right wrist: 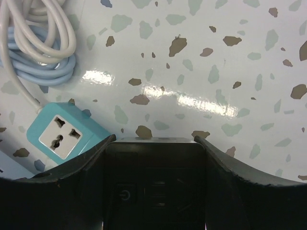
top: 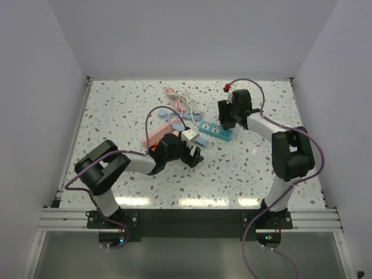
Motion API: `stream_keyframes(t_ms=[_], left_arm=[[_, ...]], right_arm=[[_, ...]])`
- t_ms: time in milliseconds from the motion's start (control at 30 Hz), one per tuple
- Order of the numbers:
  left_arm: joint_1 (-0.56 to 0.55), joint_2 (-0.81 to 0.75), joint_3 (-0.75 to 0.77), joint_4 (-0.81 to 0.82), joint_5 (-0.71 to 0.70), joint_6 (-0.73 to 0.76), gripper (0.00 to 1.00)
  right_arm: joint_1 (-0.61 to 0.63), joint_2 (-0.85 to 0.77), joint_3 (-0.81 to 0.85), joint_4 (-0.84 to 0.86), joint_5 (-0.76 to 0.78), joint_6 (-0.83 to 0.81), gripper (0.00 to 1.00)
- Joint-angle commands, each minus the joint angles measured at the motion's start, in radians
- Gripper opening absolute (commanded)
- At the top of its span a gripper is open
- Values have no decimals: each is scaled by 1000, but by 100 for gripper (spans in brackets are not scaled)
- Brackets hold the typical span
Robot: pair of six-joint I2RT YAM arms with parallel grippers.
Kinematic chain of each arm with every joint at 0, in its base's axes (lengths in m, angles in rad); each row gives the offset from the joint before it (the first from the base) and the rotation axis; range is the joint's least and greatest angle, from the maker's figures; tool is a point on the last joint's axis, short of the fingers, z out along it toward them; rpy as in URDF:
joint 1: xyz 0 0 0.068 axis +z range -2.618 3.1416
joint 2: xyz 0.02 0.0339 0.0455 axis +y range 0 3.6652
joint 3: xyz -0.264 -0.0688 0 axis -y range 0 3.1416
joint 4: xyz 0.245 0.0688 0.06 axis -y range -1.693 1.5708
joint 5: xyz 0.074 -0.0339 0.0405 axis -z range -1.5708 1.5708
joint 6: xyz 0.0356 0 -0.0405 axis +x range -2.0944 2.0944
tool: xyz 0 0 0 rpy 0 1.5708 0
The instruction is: Insert the plug
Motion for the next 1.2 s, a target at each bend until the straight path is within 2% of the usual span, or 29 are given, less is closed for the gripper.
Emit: stream_keyframes(t_ms=[0,300,700,833,1000,1167], left_arm=[[11,10,34,33,-9,-5,84],[47,11,40,41,-14,-11,85],[85,-10,14,53,-80,-36,86],[87,-44,-15,54,-109,-39,86],[87,-128,-75,36,-141,-26,86],[87,-271,-127,-28,-144,-6,87]], right_arm=[[-3,33,48,17,33,13,0],[12,12,34,-54,-37,44,0],[96,-165,-180,-89,-108,126,0],[159,-195,-222,-75,-117,142,0],[184,-273,-245,-39,-16,157,0],[193,-385,-309,133,-53,150,0]])
